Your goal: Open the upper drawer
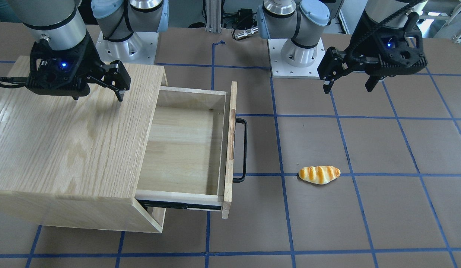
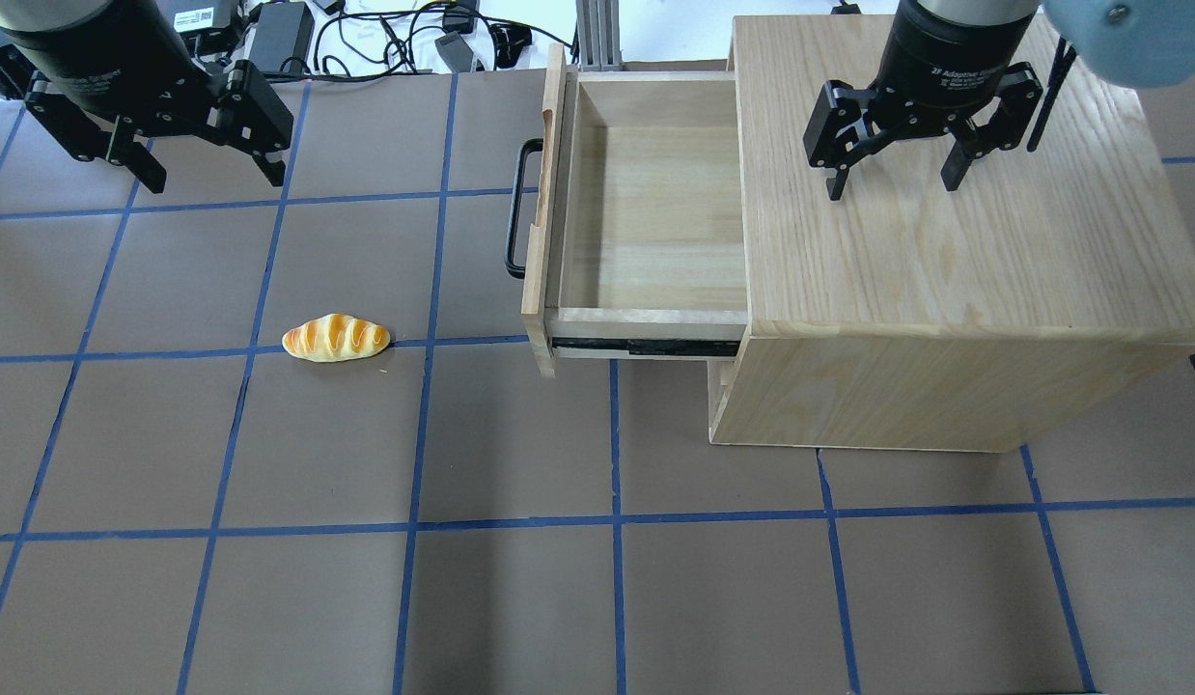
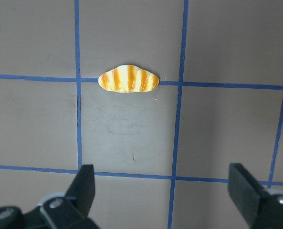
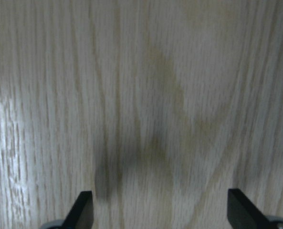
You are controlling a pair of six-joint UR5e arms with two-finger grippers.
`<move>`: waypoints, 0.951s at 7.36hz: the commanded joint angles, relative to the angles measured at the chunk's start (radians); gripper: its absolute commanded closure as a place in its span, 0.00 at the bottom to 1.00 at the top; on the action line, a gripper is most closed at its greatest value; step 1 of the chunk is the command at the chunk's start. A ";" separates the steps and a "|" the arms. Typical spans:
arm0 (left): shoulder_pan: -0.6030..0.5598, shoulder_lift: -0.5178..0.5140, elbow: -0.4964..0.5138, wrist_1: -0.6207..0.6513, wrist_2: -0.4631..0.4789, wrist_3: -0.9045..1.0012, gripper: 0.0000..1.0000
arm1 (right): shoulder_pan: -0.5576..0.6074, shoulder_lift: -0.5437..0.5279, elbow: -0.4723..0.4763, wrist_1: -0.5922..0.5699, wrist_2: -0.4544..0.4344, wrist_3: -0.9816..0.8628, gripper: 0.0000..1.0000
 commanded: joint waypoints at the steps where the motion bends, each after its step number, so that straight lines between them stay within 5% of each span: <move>1: -0.030 -0.008 0.001 0.007 0.002 -0.010 0.00 | 0.001 0.000 0.000 0.000 0.000 0.001 0.00; 7: -0.039 -0.005 -0.011 0.016 -0.010 -0.014 0.00 | 0.001 0.000 0.000 0.000 0.000 0.001 0.00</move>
